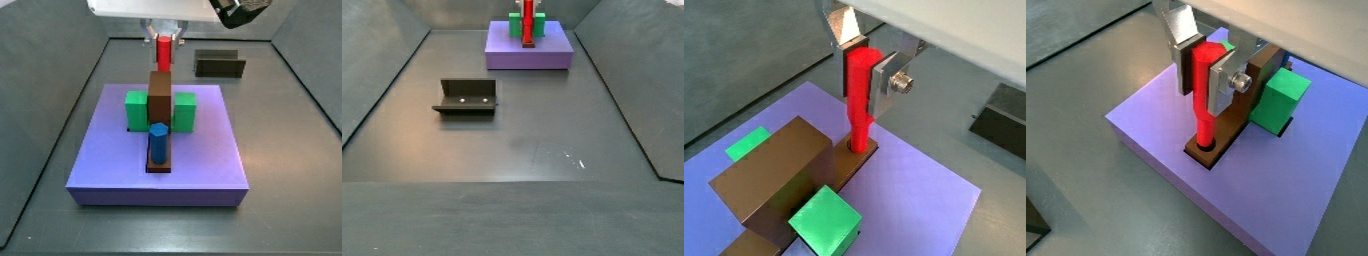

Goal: Pick up the red object. Move up. Move to above the board. Insert the red object.
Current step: Insert the red object.

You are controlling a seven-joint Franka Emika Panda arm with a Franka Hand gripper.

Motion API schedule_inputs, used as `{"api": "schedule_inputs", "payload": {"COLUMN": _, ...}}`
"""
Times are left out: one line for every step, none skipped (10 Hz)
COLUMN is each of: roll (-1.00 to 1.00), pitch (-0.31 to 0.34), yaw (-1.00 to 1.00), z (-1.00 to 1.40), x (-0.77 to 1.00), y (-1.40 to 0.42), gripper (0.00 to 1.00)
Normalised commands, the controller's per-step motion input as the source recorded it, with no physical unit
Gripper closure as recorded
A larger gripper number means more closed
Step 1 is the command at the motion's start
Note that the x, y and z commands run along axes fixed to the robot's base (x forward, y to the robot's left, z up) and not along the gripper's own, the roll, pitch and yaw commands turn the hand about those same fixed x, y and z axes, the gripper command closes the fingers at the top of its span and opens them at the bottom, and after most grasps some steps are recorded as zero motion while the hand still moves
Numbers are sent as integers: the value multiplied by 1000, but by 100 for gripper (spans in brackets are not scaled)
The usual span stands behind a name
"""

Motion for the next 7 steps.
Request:
{"api": "schedule_inputs", "payload": {"roll": -114, "pitch": 0, "yaw": -189, "z": 0, "x": -111, "y": 140, "gripper": 100}}
{"api": "schedule_inputs", "payload": {"roll": -166, "pitch": 0, "yaw": -183, "z": 34, "x": -97, "y": 129, "gripper": 100}}
{"api": "schedule_inputs", "payload": {"roll": -180, "pitch": 0, "yaw": -166, "z": 69, "x": -89, "y": 103, "gripper": 100}}
{"api": "schedule_inputs", "payload": {"roll": -179, "pitch": -9, "yaw": -143, "z": 20, "x": -83, "y": 26, "gripper": 100}}
{"api": "schedule_inputs", "payload": {"roll": -116, "pitch": -31, "yaw": -57, "z": 0, "x": 0, "y": 0, "gripper": 100}}
{"api": "schedule_inputs", "payload": {"roll": -53, "pitch": -40, "yaw": -23, "z": 0, "x": 0, "y": 0, "gripper": 100}}
{"api": "schedule_inputs", "payload": {"roll": -40, "pitch": -20, "yaw": 0, "z": 0, "x": 40, "y": -26, "gripper": 100}}
